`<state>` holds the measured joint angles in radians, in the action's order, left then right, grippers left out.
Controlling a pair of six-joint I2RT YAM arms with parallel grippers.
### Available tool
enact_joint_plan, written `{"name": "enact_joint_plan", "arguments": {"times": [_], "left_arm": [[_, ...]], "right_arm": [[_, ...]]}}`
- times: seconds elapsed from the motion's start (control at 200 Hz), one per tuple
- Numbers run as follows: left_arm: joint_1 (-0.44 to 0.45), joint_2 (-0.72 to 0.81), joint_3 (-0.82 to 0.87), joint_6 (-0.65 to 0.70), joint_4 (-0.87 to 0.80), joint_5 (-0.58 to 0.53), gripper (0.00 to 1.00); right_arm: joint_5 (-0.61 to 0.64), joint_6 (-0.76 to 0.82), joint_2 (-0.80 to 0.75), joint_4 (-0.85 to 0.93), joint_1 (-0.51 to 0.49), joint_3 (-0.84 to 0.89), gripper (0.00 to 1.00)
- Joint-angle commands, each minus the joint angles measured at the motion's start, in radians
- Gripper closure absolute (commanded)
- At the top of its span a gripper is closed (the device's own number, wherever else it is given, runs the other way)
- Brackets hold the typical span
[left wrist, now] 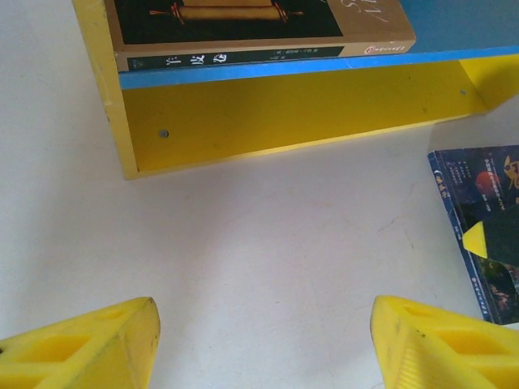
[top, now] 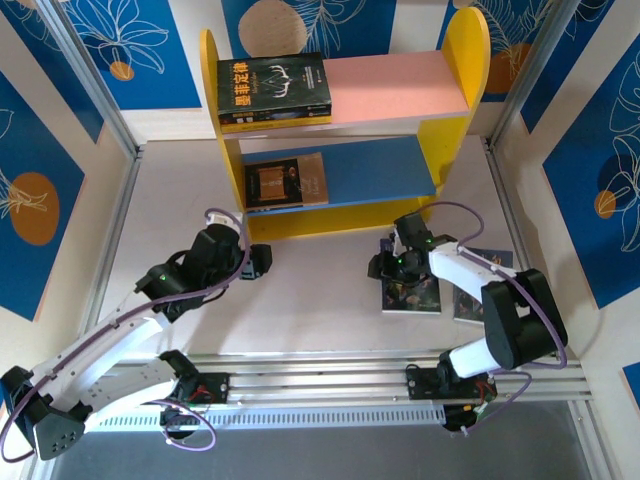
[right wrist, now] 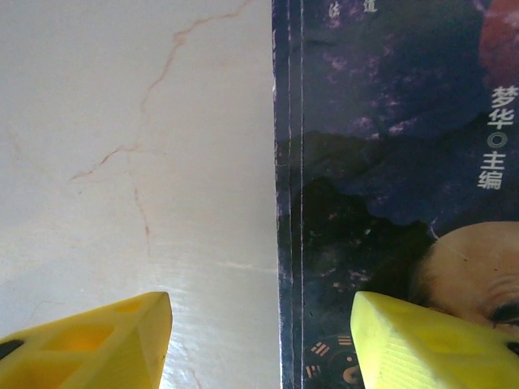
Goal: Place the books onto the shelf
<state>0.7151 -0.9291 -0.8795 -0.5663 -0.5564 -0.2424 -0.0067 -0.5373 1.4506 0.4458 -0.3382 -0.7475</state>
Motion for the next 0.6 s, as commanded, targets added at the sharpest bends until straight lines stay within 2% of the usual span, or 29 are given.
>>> {"name": "enact_joint_plan", "arguments": {"times": [0.0,0.19,0.295,0.595], "left_arm": [[-0.013,0.003,0.007,0.003,0.027,0.012,0.30],[-0.013,-0.001,0.010,0.003,0.027,0.012,0.30],[-0.013,-0.003,0.016,0.002,0.031,0.011,0.30],[-0.013,-0.001,0.038,-0.010,0.044,0.016,0.30]], "right_arm": [[-0.053,-0.032,0.044,0.003,-0.055,-0.009,0.38],[-0.057,-0.076,0.120,-0.029,-0.176,-0.041,0.39],[-0.102,-0.117,0.154,-0.087,-0.248,-0.072,0.39],[-0.178,-0.180,0.336,-0.173,-0.462,-0.316,0.39]]}}
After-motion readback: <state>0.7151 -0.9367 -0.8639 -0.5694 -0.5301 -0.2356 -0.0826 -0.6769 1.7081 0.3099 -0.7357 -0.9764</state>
